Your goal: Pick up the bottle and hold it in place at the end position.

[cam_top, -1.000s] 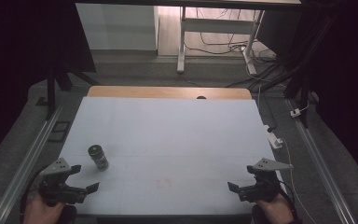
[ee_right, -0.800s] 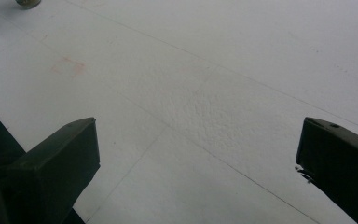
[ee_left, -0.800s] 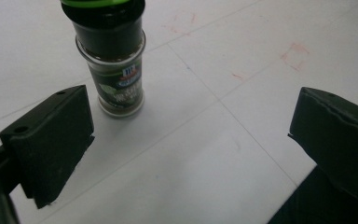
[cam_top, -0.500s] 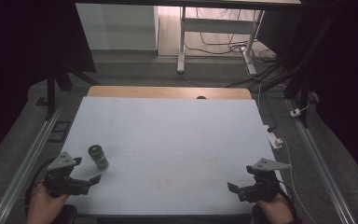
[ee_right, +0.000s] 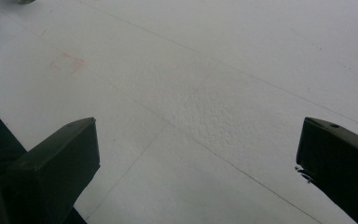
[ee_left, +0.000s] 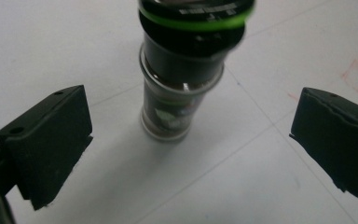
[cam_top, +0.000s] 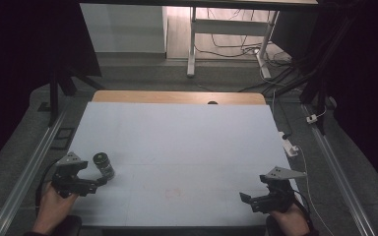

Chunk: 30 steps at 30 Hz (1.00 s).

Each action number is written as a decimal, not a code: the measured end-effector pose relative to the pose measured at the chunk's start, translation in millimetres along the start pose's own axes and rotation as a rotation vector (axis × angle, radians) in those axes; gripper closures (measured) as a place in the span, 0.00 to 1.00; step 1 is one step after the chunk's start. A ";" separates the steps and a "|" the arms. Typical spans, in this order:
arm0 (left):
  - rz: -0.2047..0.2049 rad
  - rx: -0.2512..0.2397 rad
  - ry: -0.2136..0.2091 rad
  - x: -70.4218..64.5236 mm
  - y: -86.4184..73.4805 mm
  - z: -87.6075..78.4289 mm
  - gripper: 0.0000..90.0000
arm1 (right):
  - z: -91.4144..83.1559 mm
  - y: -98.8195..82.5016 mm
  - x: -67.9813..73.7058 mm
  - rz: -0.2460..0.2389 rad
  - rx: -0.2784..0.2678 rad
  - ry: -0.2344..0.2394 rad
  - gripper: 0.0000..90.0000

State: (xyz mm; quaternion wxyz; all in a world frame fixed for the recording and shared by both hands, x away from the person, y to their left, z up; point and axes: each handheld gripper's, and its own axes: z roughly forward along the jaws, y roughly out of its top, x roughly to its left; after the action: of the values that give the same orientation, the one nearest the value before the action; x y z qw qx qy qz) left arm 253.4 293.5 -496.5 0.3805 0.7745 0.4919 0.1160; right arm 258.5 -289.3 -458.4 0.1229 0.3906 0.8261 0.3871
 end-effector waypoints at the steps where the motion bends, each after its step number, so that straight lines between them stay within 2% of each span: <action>1: -0.001 -0.002 -0.004 1.5 0.9 1.5 0.00 | 0.1 0.0 0.1 0.000 0.000 -0.001 0.00; 4: 0.002 -0.002 -0.002 5.4 3.2 5.2 0.00 | 0.3 0.0 0.4 0.000 0.001 -0.002 0.00; 7: -0.004 -0.009 -0.039 11.2 4.8 8.2 0.00 | 0.7 0.2 0.5 -0.002 0.004 -0.002 0.00; 15: 0.072 0.060 -0.037 14.3 9.3 23.6 0.00 | 1.3 0.4 0.8 -0.006 0.009 0.001 0.00; 20: 0.072 0.086 -0.047 17.7 11.1 31.6 0.01 | 1.3 0.4 1.0 -0.009 0.011 -0.001 0.00; 23: 0.079 0.085 -0.046 18.7 11.2 32.3 0.08 | 1.5 0.4 1.3 -0.010 0.010 -0.001 0.00; 28: 0.099 0.081 -0.067 20.5 10.2 30.3 0.31 | 1.4 0.4 1.7 -0.011 0.012 -0.001 0.00; 30: 0.110 0.091 -0.064 20.1 9.7 31.2 0.36 | 1.3 0.4 1.9 -0.013 0.011 -0.001 0.00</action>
State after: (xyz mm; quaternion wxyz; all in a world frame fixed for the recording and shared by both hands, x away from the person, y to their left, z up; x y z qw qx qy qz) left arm 287.0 293.6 -514.9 0.3533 0.8201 0.4412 0.0894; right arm 258.1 -287.0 -458.8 0.1236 0.3863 0.8306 0.3816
